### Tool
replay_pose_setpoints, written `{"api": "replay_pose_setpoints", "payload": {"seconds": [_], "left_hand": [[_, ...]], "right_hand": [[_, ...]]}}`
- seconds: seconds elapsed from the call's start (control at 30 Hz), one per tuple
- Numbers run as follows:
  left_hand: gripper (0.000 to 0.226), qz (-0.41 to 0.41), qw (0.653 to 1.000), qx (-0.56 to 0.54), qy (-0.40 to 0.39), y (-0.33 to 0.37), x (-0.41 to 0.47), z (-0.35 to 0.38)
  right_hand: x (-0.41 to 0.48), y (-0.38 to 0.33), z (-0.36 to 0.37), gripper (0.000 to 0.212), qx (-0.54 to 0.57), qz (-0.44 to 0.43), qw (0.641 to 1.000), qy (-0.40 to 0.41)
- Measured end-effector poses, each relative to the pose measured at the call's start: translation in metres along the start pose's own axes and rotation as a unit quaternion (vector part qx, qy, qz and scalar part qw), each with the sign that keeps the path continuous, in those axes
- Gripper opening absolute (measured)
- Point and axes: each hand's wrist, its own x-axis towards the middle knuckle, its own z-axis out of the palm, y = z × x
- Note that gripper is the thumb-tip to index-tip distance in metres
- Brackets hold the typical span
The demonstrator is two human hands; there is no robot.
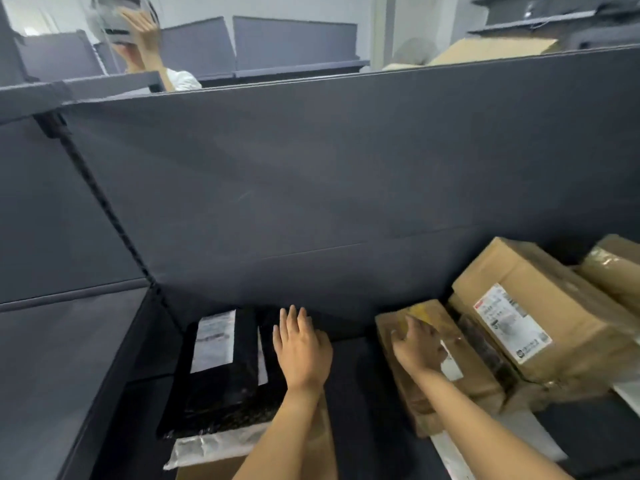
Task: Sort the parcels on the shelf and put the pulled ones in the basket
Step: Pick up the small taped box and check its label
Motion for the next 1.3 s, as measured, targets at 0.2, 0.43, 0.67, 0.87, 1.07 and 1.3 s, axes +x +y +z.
{"api": "replay_pose_setpoints", "payload": {"seconds": [0.2, 0.43, 0.67, 0.87, 1.07, 1.3], "left_hand": [[0.056, 0.038, 0.991, -0.031, -0.124, 0.049, -0.012, 0.039], [0.056, 0.033, 0.979, -0.039, -0.196, 0.073, -0.018, 0.064], [0.061, -0.174, 0.876, -0.195, -0.404, 0.058, -0.046, 0.092], [0.035, -0.251, 0.818, -0.285, -0.432, 0.05, -0.068, 0.112], [0.037, -0.259, 0.799, -0.343, -0.42, 0.058, -0.066, 0.098], [0.021, -0.213, 0.832, -0.424, -0.287, 0.059, -0.059, 0.046]], "right_hand": [[0.009, 0.073, -0.047, 0.056, -0.03, 0.066, 0.997, 0.0], [0.02, 0.113, -0.057, 0.061, 0.041, 0.065, 0.997, -0.013], [0.017, 0.112, -0.046, 0.061, 0.115, 0.102, 0.984, -0.093], [0.009, 0.124, -0.036, 0.057, 0.125, 0.11, 0.981, -0.101], [0.003, 0.122, -0.038, 0.048, 0.127, 0.106, 0.983, -0.084], [-0.012, 0.103, -0.04, 0.039, 0.194, 0.092, 0.976, 0.027]]}}
